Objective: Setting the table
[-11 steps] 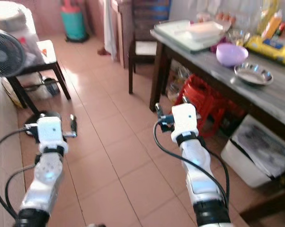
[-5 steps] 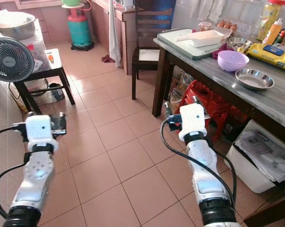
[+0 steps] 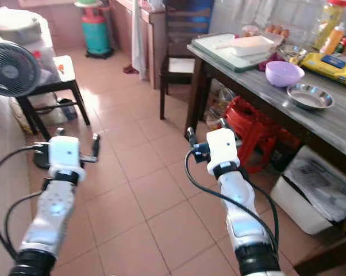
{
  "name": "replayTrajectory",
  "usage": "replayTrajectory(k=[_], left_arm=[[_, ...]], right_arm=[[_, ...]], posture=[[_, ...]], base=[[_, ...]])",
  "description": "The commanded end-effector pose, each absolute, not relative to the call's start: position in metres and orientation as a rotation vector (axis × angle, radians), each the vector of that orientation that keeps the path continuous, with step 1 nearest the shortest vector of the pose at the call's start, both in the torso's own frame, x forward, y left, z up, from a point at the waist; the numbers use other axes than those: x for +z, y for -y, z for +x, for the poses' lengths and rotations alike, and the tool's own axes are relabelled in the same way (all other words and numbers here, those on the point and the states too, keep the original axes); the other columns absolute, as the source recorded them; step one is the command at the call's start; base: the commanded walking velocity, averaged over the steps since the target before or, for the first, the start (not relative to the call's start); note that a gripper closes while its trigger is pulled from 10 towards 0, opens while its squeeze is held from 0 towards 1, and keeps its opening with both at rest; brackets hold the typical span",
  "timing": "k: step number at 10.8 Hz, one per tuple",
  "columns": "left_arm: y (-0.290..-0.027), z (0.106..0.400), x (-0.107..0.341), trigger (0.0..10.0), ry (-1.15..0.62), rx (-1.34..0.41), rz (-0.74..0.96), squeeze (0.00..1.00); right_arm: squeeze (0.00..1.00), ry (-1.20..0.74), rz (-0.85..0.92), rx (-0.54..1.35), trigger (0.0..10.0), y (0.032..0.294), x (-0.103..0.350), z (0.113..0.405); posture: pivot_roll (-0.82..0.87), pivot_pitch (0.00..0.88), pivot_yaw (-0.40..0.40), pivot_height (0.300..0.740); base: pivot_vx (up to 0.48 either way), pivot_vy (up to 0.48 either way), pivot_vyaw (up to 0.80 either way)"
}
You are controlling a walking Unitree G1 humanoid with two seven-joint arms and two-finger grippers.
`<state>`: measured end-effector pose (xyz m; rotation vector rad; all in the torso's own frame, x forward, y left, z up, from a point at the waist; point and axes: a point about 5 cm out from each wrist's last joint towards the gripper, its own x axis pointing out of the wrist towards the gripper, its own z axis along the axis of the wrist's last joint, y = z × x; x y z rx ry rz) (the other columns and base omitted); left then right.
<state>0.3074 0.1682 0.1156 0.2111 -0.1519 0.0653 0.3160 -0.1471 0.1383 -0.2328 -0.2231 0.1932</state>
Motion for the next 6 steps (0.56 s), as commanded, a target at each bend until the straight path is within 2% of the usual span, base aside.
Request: replayTrajectory(k=[1, 3, 4, 6], left_arm=[[-0.169, 0.305, 0.107, 10.0, 0.121, 0.092, 0.202, 0.0], [-0.172, 0.304, 0.103, 10.0, 0.09, 0.161, 0.123, 0.0], [-0.178, 0.302, 0.101, 10.0, 0.077, 0.142, 0.144, 0.0], [-0.182, 0.297, 0.095, 10.0, 0.051, 0.128, 0.174, 0.0]], right_arm=[[0.0, 0.229, -0.229, 0.181, 10.0, 0.15, 0.141, 0.314], [0.0, 0.196, -0.203, 0.158, 10.0, 0.155, 0.137, 0.312], [0.0, 0.108, -0.121, 0.14, 10.0, 0.158, 0.123, 0.306], [0.0, 0.053, -0.103, 0.163, 10.0, 0.152, 0.108, 0.292]], posture=[[-0.04, 0.127, -0.029, 0.74], [-0.04, 0.14, -0.038, 0.74], [-0.02, 0.157, -0.039, 0.74], [-0.02, 0.185, -0.02, 0.74]], base=[[0.0, 0.0, 0.0], [0.0, 0.0, 0.0], [0.0, 0.0, 0.0], [0.0, 0.0, 0.0]])
